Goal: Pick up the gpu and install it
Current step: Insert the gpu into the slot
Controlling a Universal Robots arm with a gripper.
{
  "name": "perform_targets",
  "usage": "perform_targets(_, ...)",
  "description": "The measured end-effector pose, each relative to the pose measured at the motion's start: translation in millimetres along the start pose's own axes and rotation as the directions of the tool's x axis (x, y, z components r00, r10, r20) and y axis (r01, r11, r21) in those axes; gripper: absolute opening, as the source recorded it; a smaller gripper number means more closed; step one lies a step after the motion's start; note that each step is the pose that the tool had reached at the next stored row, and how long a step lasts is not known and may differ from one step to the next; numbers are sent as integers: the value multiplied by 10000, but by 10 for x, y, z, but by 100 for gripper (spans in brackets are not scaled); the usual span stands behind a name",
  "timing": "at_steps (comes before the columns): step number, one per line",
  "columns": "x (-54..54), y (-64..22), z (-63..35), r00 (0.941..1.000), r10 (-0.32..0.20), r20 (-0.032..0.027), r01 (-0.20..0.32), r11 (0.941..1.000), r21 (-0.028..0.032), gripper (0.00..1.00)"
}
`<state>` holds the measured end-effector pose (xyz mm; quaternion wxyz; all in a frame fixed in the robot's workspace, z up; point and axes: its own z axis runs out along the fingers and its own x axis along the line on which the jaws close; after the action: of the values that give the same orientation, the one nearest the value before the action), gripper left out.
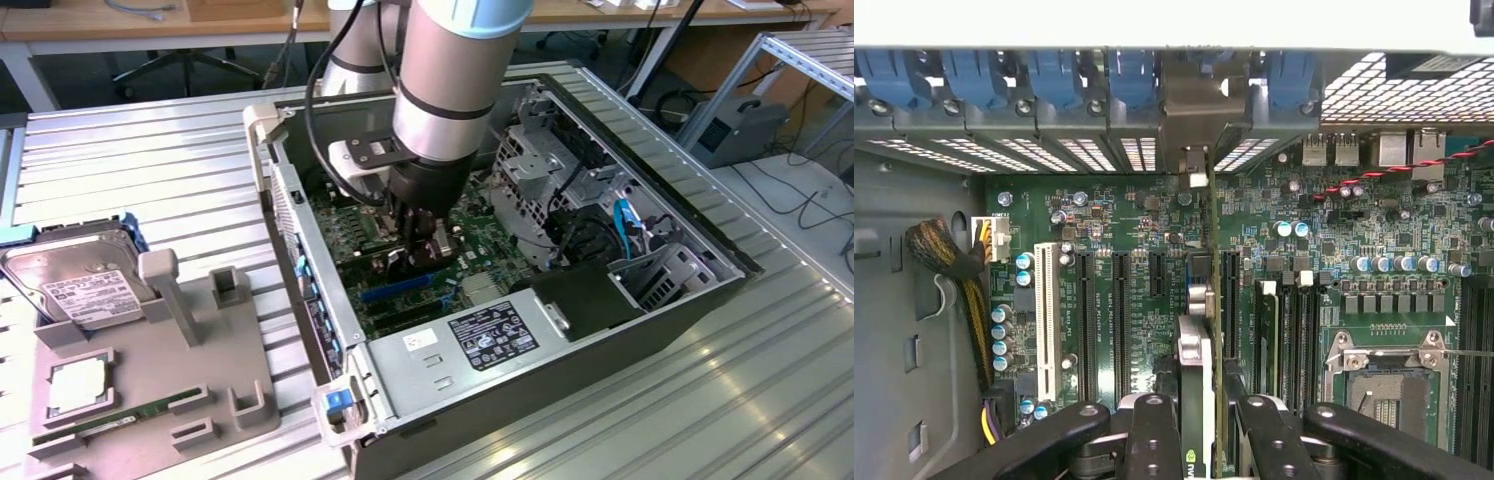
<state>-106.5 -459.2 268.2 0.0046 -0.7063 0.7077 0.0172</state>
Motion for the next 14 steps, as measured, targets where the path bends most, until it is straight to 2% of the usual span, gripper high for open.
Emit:
perform_targets(5, 0, -14, 0, 10000, 1, 0, -1, 10000, -45, 27)
perform_targets(14, 2, -15, 49, 10000, 2, -1, -2, 10000, -47, 27)
